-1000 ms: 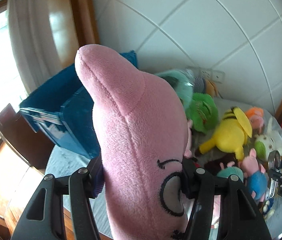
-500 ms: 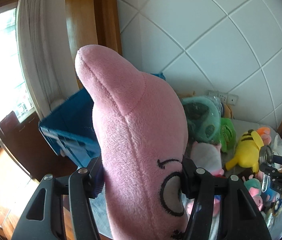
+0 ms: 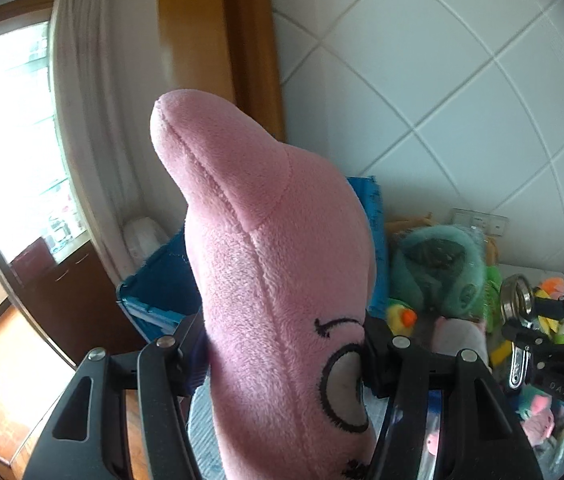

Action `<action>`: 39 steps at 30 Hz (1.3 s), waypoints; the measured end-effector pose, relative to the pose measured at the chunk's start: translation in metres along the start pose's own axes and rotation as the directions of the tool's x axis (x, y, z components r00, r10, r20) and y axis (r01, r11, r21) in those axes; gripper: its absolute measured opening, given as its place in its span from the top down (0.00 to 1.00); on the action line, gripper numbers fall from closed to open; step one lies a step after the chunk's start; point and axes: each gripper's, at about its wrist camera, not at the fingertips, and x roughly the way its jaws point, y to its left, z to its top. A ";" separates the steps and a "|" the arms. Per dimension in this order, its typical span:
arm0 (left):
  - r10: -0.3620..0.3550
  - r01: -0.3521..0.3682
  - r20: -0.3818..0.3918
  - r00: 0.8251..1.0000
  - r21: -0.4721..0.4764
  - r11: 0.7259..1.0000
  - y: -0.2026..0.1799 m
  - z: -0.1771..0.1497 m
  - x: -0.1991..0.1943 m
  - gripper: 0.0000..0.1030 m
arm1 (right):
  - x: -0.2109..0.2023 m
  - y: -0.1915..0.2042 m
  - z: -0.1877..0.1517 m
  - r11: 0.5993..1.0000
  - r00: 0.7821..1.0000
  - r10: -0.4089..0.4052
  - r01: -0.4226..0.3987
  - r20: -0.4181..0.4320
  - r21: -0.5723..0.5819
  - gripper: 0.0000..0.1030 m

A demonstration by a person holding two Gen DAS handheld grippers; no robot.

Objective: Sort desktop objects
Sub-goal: 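Carry the starfish and tongs over the blue crate with both tools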

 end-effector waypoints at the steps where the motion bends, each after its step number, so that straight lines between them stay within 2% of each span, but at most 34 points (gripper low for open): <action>1: 0.003 -0.003 0.002 1.000 -0.001 1.000 0.005 0.003 0.003 0.43 | 0.002 0.004 0.008 1.000 1.000 0.007 -0.007 0.013 -0.013 0.61; 11: -0.015 0.016 -0.007 1.000 0.022 1.000 0.057 0.030 0.054 0.43 | 0.035 0.048 0.091 0.996 0.996 0.051 -0.045 0.071 -0.078 0.61; 16: -0.027 0.028 -0.012 1.000 0.035 0.999 0.083 0.044 0.079 0.43 | 0.065 0.080 0.133 0.997 0.997 0.047 -0.042 0.065 -0.064 0.61; 20: -0.069 0.071 -0.033 0.997 0.065 0.995 0.104 0.050 0.112 0.43 | 0.089 0.104 0.159 0.999 0.998 0.030 -0.027 0.057 -0.041 0.61; 28: -0.145 0.153 -0.076 0.986 0.103 0.983 0.120 0.056 0.155 0.43 | 0.141 0.133 0.179 1.000 1.000 -0.015 0.015 -0.016 0.010 0.61; 39: -0.208 0.222 -0.104 0.973 0.144 0.964 0.119 0.069 0.201 0.40 | 0.175 0.135 0.195 0.995 0.995 -0.077 0.081 -0.068 0.058 0.61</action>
